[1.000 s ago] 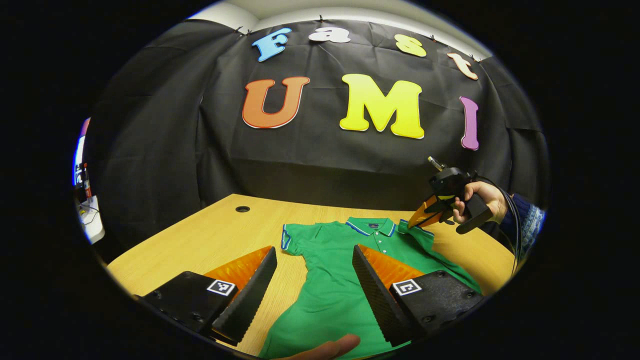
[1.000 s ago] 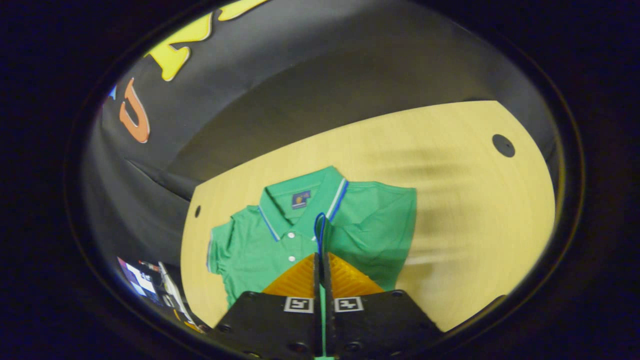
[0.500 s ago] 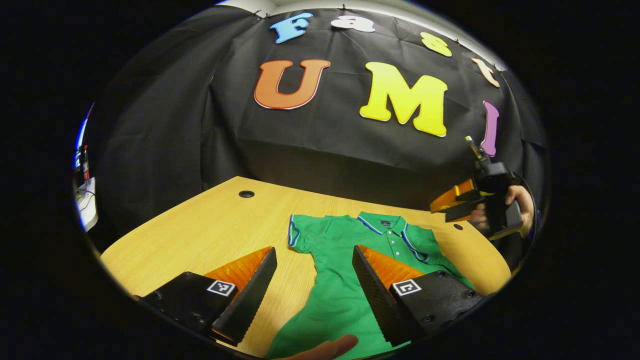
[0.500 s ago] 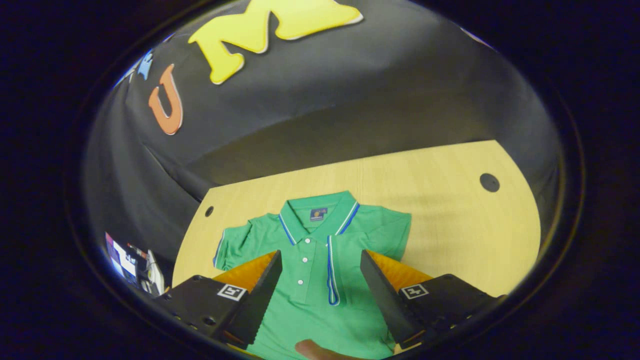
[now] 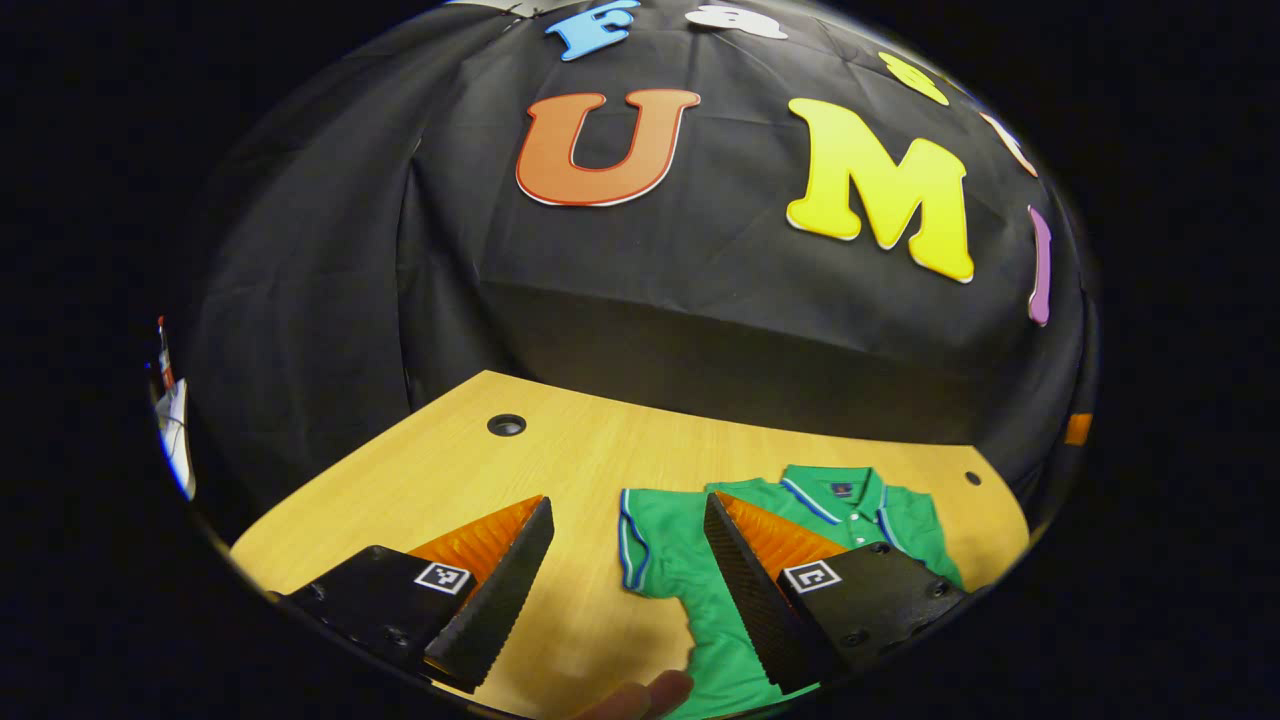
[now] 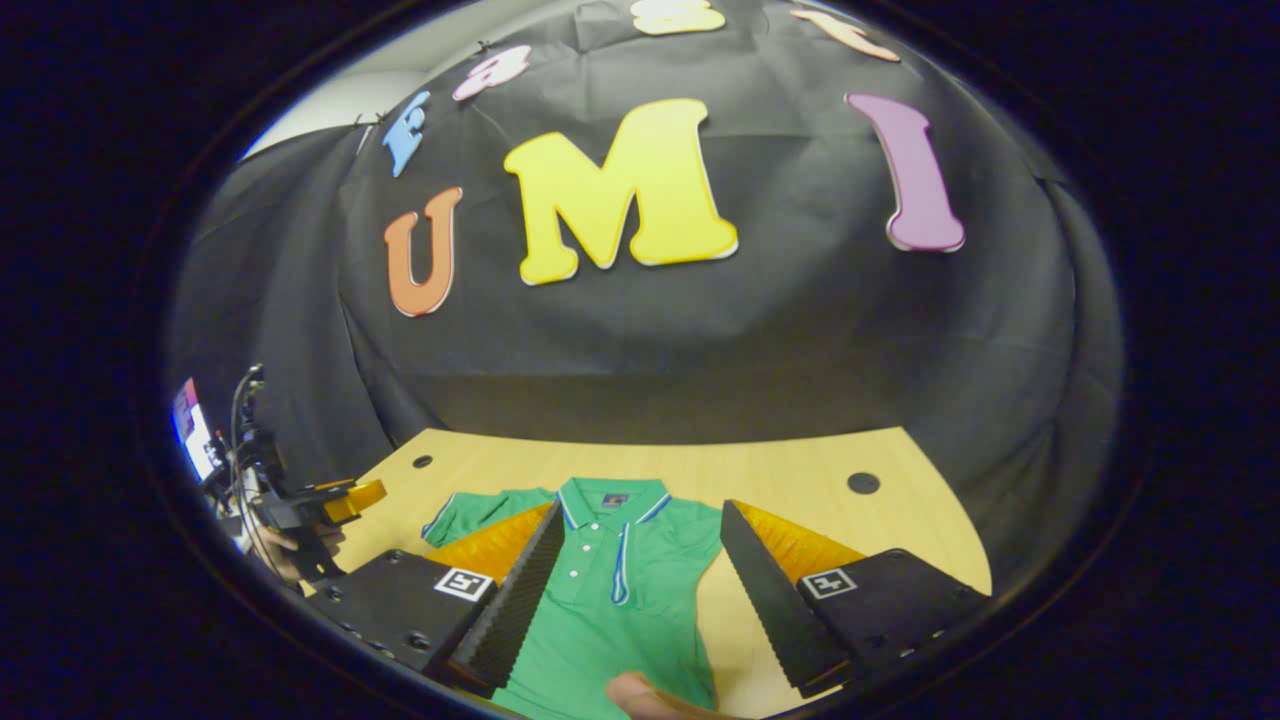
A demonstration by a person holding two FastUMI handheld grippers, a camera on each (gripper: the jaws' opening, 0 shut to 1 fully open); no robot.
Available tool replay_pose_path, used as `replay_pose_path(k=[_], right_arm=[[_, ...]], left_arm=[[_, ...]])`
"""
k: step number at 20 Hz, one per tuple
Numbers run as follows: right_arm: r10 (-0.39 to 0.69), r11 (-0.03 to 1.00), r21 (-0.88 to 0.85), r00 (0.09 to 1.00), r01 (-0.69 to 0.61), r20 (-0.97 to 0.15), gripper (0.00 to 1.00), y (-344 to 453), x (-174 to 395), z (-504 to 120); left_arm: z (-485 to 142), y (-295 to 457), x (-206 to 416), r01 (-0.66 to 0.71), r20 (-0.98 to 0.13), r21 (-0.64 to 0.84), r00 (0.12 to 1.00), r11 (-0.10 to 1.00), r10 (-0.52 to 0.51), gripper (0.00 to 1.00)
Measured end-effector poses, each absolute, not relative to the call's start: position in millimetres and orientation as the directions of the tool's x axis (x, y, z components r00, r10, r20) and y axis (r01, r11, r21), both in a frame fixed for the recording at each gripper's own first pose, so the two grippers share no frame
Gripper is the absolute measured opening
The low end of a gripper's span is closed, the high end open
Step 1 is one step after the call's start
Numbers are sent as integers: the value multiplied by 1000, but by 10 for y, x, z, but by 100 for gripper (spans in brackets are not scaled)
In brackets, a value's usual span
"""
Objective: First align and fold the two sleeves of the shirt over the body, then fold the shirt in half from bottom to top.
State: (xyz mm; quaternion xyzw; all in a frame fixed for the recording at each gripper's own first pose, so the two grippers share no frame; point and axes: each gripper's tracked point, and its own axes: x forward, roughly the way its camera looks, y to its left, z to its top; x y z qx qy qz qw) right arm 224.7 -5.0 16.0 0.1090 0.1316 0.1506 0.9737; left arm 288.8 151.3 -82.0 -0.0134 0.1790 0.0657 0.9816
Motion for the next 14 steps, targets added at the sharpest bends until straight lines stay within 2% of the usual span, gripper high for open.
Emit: replay_pose_path(k=[3, 6, 8, 9, 10, 12, 13, 14], right_arm=[[234, 961, 177, 965, -211, -121, 96, -331, 1943, 181], [190, 973, 150, 979, -177, -77, 96, -502, 1636, 36], [177, 976, 145, 981, -165, -75, 96, -561, 1469, -77], [172, 978, 135, 982, -160, -78, 93, -593, 1392, -132], [168, 980, 123, 983, -158, -74, 96, -612, 1317, -150], [171, 980, 108, 984, -165, -54, 96, -634, 1189, -127], [176, 980, 102, 983, -171, -45, 93, -626, 1133, -124], [180, 980, 97, 983, -176, -37, 96, -621, 1088, -111]], left_arm=[[-1278, 1558, 3129, -122, -479, 46, 868, 991, 129, 97], [-1468, 1420, 3255, -92, -555, -33, 830, 995, 59, 97], [-1585, 1349, 3305, -66, -586, -21, 809, 998, 41, 93], [-1639, 1360, 3298, -60, -608, 6, 792, 998, 51, 88], [-1676, 1353, 3312, -50, -627, 23, 777, 998, 53, 86], [-1736, 1304, 3310, -42, -676, 6, 736, 999, 34, 80], [-1766, 1315, 3310, -56, -696, -18, 717, 998, 28, 74], [-1797, 1334, 3308, -81, -717, -41, 696, 996, 27, 72]])
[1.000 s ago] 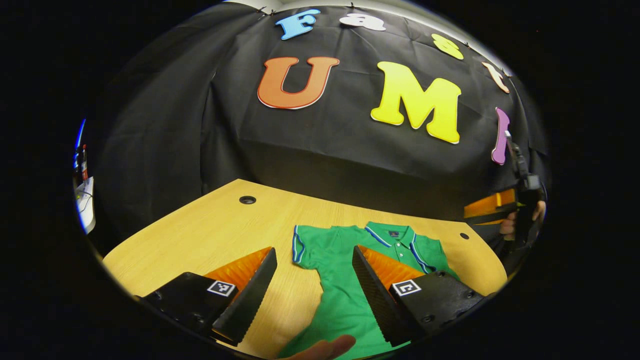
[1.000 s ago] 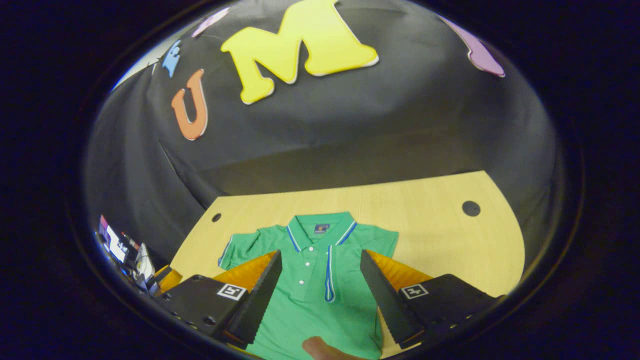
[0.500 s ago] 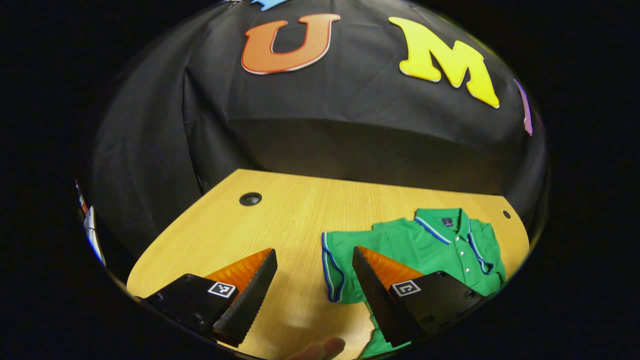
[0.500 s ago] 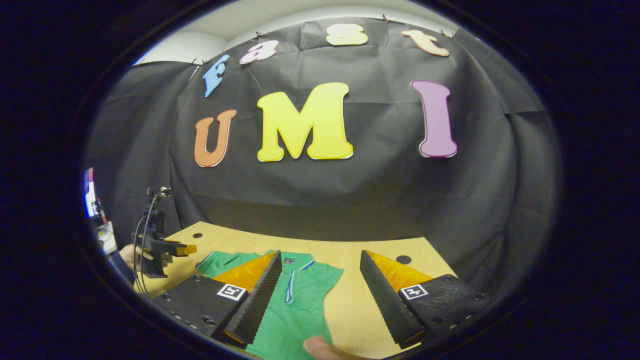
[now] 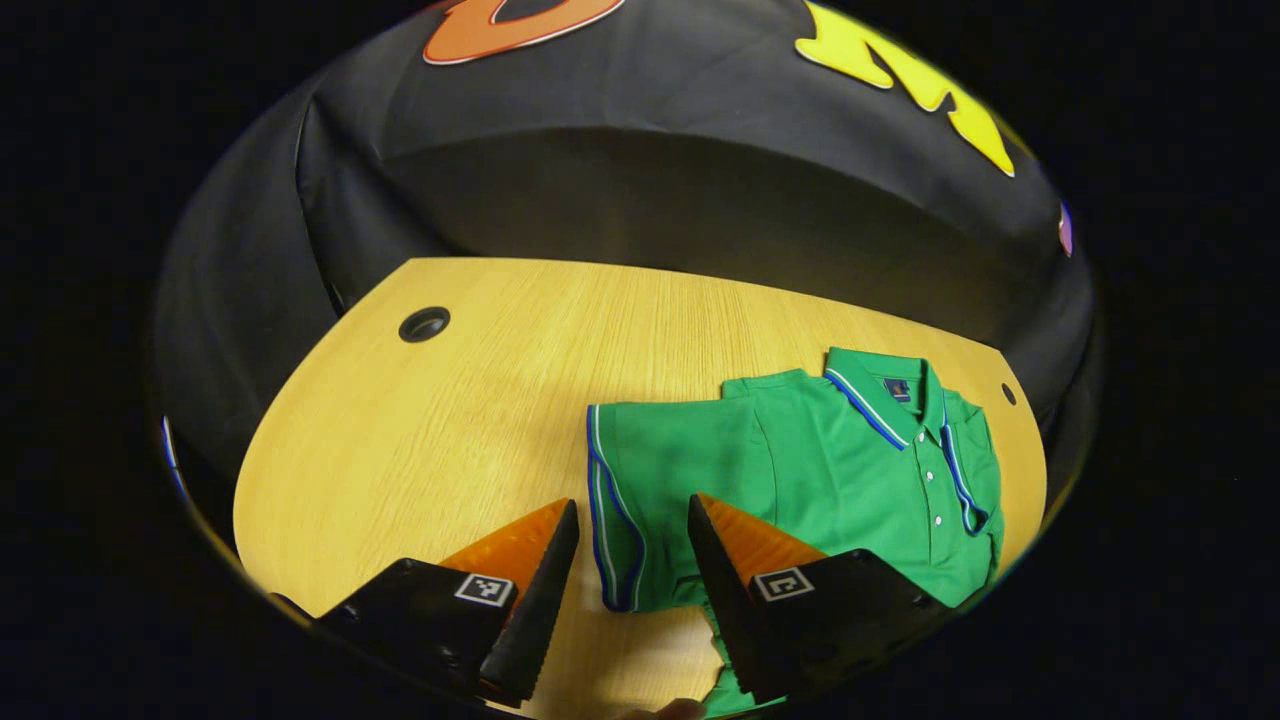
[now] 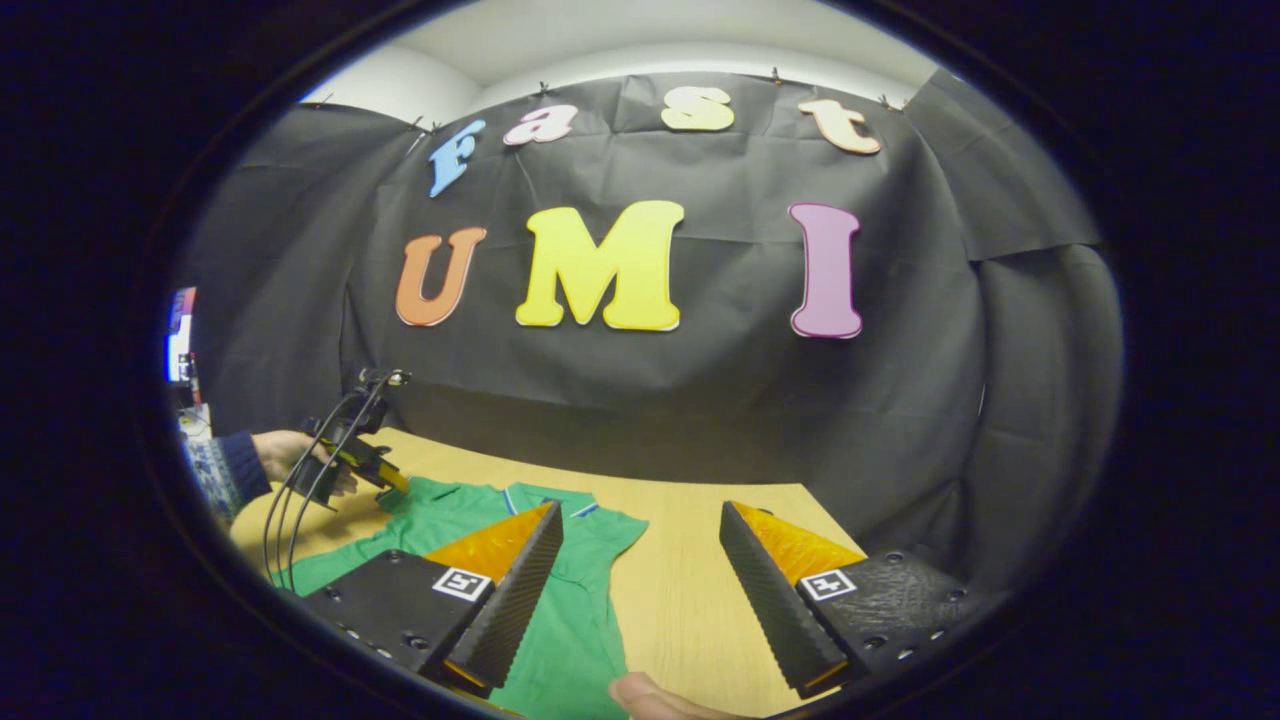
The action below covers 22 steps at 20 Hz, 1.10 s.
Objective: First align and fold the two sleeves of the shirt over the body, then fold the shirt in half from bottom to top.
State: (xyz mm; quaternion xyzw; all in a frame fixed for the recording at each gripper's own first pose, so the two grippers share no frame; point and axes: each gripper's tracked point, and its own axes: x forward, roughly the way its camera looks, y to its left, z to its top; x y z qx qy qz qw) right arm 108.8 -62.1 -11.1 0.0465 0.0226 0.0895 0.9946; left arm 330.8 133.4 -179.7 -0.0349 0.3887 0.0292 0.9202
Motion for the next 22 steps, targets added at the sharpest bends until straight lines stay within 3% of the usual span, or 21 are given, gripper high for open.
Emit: replay_pose_path(k=[3, 4, 5, 8, 11, 15, 16, 17, 22], right_arm=[[187, 979, 85, 982, -185, -16, 96, -613, 990, -62], [190, 979, 78, 982, -189, -8, 96, -608, 967, -42], [191, 979, 71, 982, -191, 3, 96, -602, 941, -14], [197, 978, 72, 980, -198, 16, 95, -575, 889, 16], [198, 977, 74, 980, -198, 6, 95, -570, 876, -30], [191, 979, 82, 981, -188, -20, 95, -603, 884, -109], [185, 980, 82, 982, -182, -24, 95, -622, 885, -124], [179, 981, 79, 983, -176, -29, 97, -642, 891, -152], [186, 977, 110, 982, -181, -38, 97, -664, 884, -200]], left_arm=[[-1922, 1357, 3281, -132, -775, -109, 632, 985, -1, 61], [-1927, 1383, 3325, -132, -773, -107, 635, 985, 1, 45], [-1925, 1375, 3331, -121, -777, -108, 629, 987, -8, 45], [-1943, 1366, 3314, -87, -805, -59, 593, 995, 4, 34], [-1941, 1306, 3316, -76, -814, -32, 581, 997, 18, 8], [-1810, 1184, 3331, -62, -806, -10, 591, 998, 29, 4], [-1747, 1154, 3337, -55, -800, 2, 600, 998, 35, 10], [-1691, 1097, 3336, -50, -795, 7, 606, 999, 35, 4], [-1470, 628, 3306, 0, -787, -7, 617, 1000, -5, 4]])
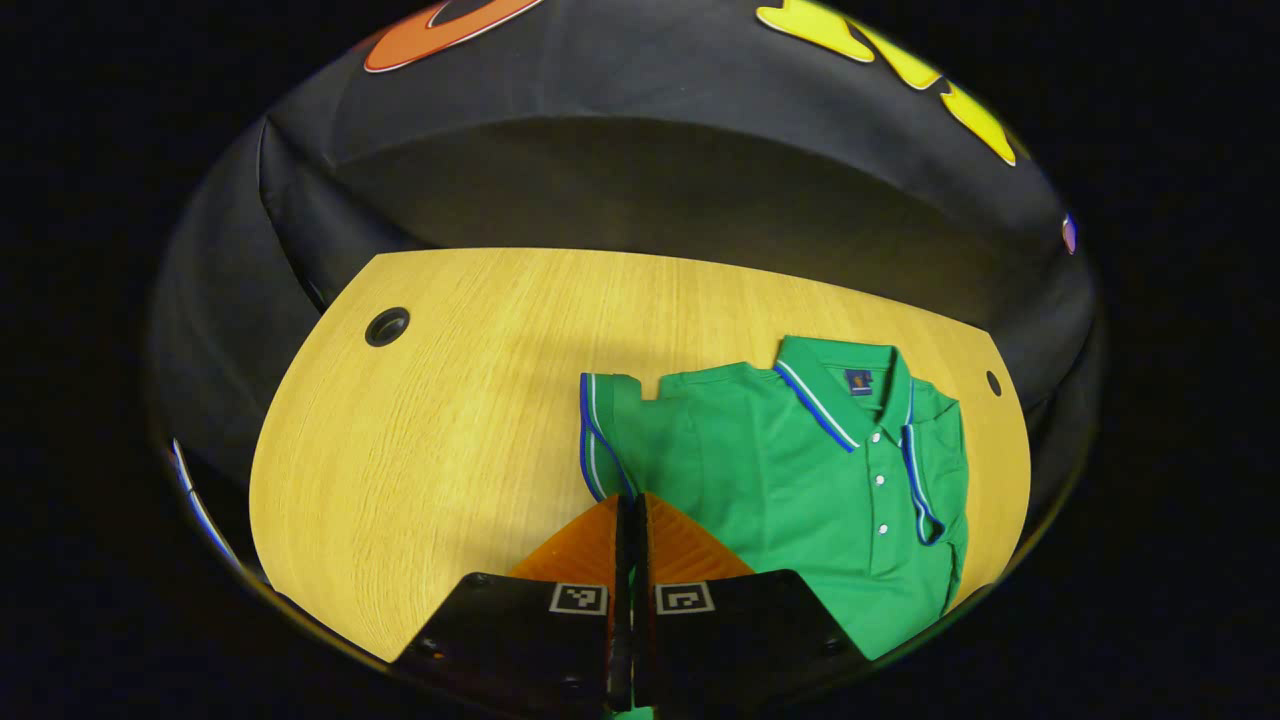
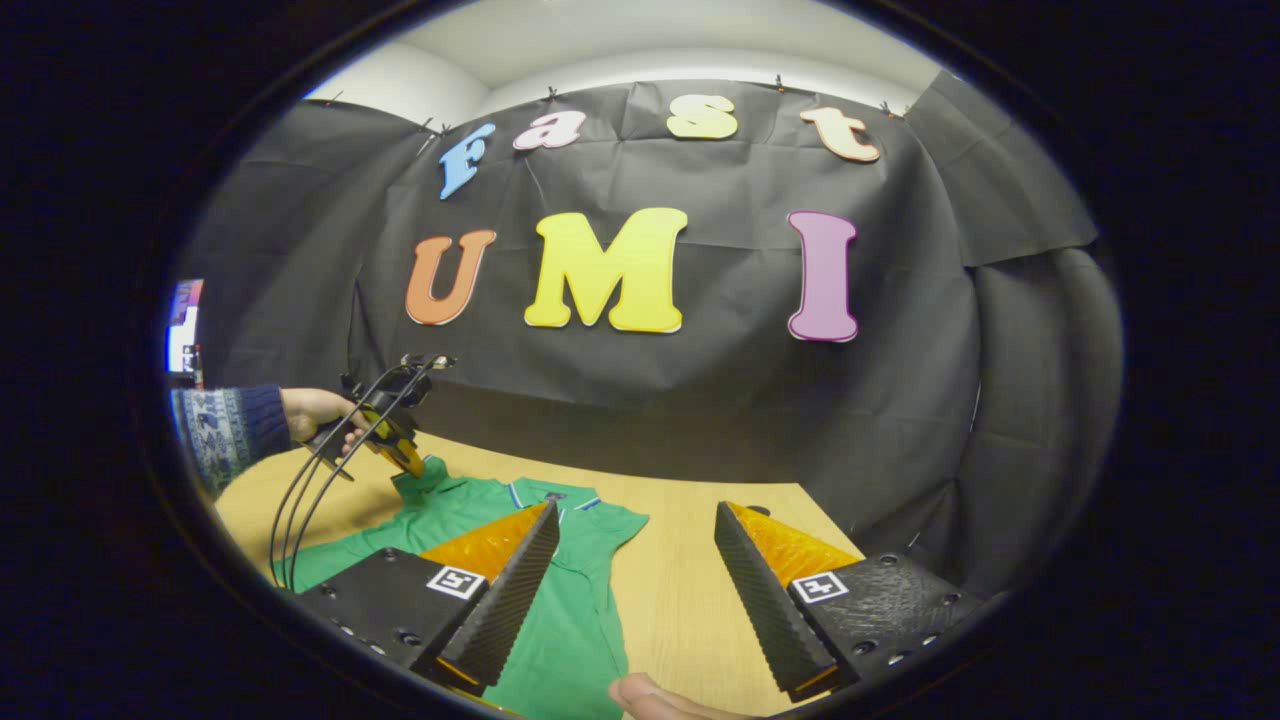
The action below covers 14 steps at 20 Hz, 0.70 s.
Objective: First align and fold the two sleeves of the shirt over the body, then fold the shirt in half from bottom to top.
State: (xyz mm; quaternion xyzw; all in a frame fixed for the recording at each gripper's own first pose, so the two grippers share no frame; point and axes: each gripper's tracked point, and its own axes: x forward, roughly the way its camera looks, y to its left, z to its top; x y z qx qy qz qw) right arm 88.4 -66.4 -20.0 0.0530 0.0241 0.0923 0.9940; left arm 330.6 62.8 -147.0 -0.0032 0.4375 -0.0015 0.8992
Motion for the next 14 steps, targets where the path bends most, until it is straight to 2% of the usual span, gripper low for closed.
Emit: replay_pose_path(k=[2, 5, 8, 9, 10, 11, 12, 14], right_arm=[[178, 979, 112, 983, -172, -40, 95, -709, 894, -234], [165, 981, 116, 985, -158, -53, 95, -763, 876, -313], [157, 981, 125, 985, -147, -70, 95, -838, 871, -397], [141, 984, 119, 987, -132, -77, 95, -883, 876, -443], [120, 988, 111, 989, -111, -81, 95, -938, 874, -474], [109, 990, 104, 991, -100, -83, 95, -958, 865, -494], [106, 990, 100, 991, -97, -86, 95, -960, 859, -506], [105, 991, 95, 990, -96, -95, 95, -945, 836, -551]], left_arm=[[-1464, 312, 3277, 35, -794, -32, 607, 999, -47, 4], [-1536, 28, 3299, 65, -801, -8, 597, 998, -45, 4], [-1576, -409, 3279, 117, -799, -84, 586, 990, -137, 7], [-1572, -490, 3263, 123, -794, -104, 587, 987, -157, 14], [-1562, -577, 3240, 129, -792, -118, 586, 985, -171, 17], [-1489, -610, 3204, 134, -788, -116, 591, 984, -173, 30], [-1437, -629, 3177, 136, -783, -105, 600, 985, -166, 52], [-1290, -624, 3143, 143, -757, -71, 637, 987, -147, 57]])
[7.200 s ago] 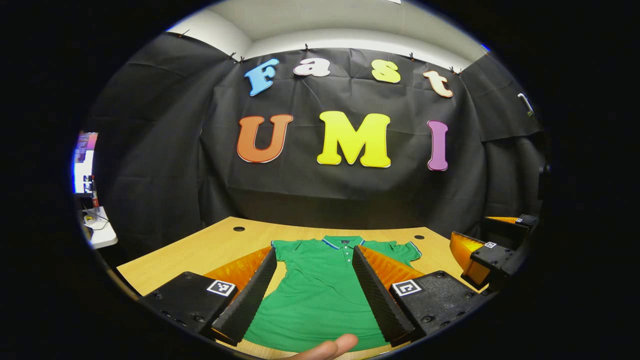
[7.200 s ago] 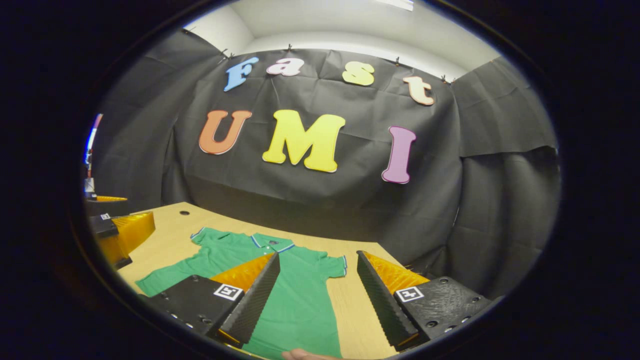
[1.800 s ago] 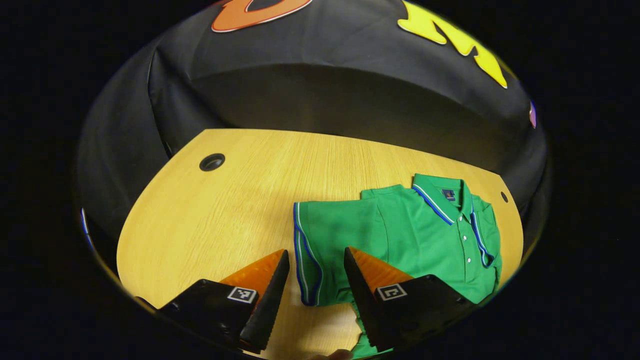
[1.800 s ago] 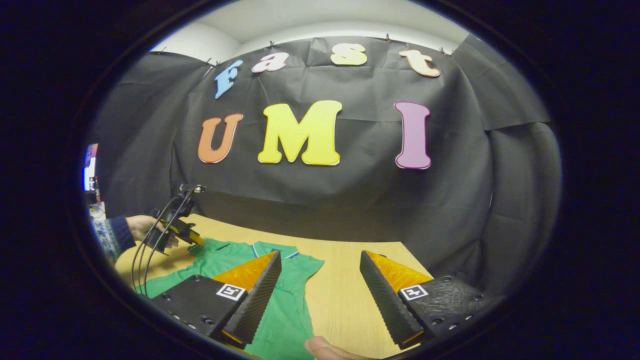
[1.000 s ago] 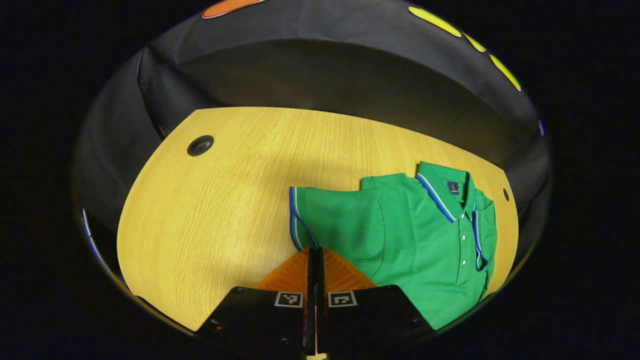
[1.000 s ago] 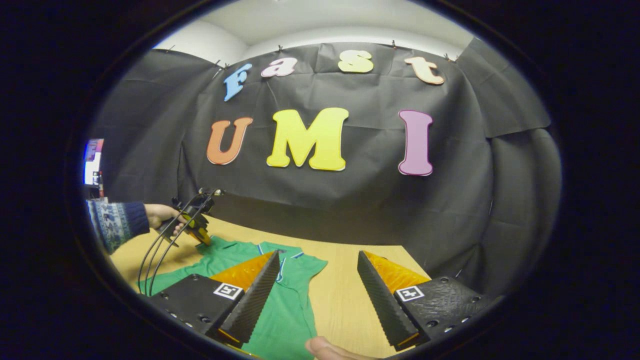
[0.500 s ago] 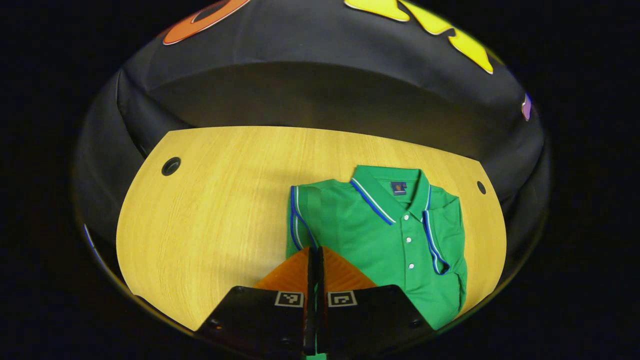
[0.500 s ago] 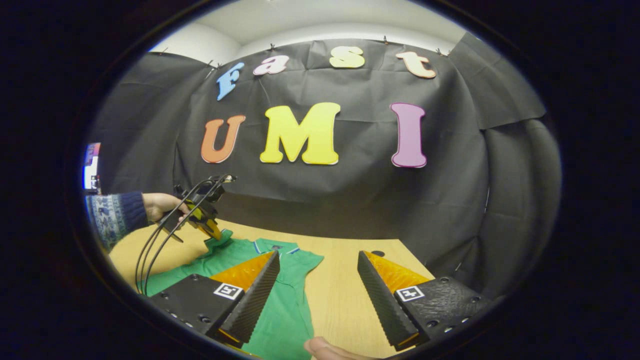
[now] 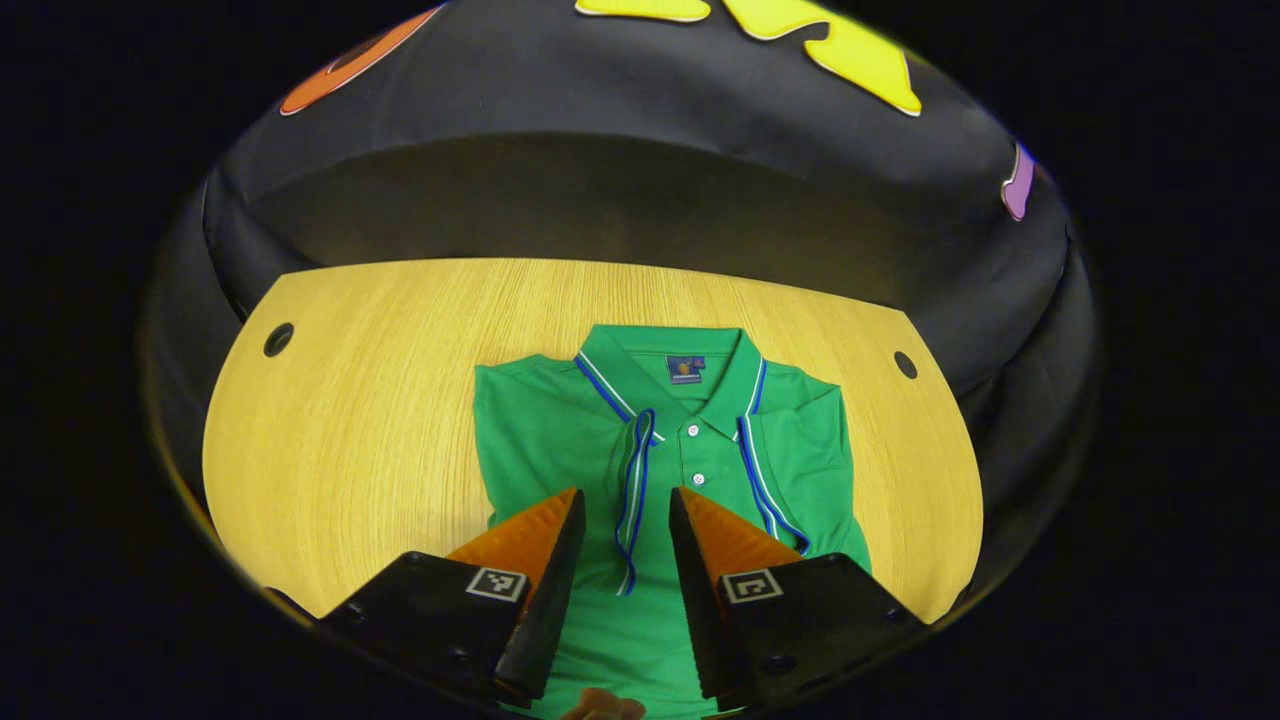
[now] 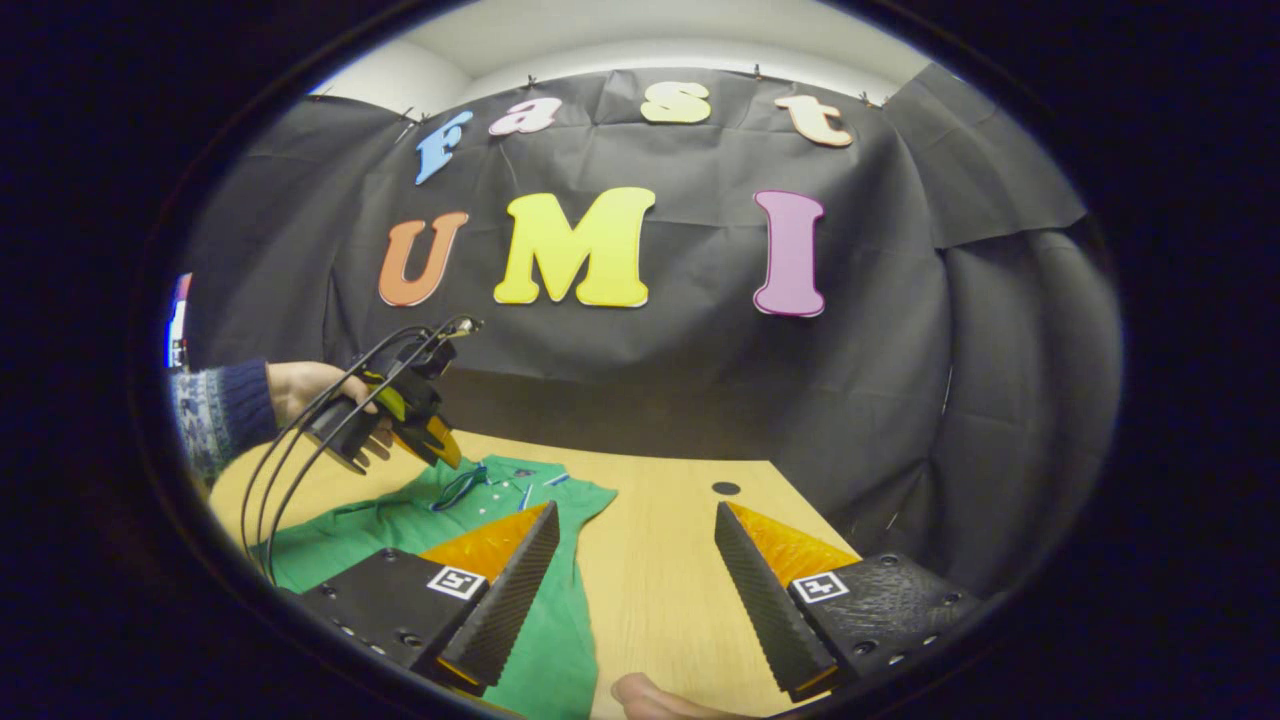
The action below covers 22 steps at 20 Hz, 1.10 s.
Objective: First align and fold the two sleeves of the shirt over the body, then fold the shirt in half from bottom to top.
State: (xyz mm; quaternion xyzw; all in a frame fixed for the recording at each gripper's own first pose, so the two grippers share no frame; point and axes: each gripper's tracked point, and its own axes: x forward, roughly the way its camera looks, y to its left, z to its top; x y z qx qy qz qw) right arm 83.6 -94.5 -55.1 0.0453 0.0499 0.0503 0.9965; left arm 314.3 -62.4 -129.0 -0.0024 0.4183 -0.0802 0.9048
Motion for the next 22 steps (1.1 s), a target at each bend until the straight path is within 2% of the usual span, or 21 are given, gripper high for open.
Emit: replay_pose_path(k=[5, 6, 7, 8, 11, 13, 16, 20, 22], right_arm=[[118, 990, 88, 988, -109, -102, 95, -833, 702, -569], [119, 990, 84, 988, -112, -96, 95, -807, 667, -548], [120, 991, 78, 989, -113, -92, 95, -790, 620, -543], [118, 991, 70, 989, -112, -86, 95, -771, 562, -531], [117, 992, 61, 991, -113, -65, 95, -705, 369, -527], [119, 991, 60, 991, -116, -56, 95, -648, 227, -552], [123, 992, 47, 991, -120, -56, 95, -574, 2, -610], [61, 998, 11, 997, -60, -36, 96, -689, -241, -581], [38, 999, -14, 999, -39, -25, 95, -755, -346, -563]], left_arm=[[-715, -589, 2896, 172, -635, 38, 765, 984, -109, 67], [-566, -600, 2820, 173, -594, 51, 797, 984, -110, 71], [-420, -618, 2732, 175, -545, 56, 831, 983, -117, 88], [-307, -627, 2643, 175, -505, 59, 855, 983, -122, 79], [28, -543, 2249, 158, -356, 98, 928, 983, -114, 99], [77, -529, 1945, 151, -283, 82, 951, 985, -122, 99], [118, -475, 1459, 165, -232, 58, 961, 985, -148, 99], [31, -237, 914, 131, -198, 106, 974, 986, -108, 99], [-152, -131, 679, 132, -225, 106, 969, 986, -105, 99]])
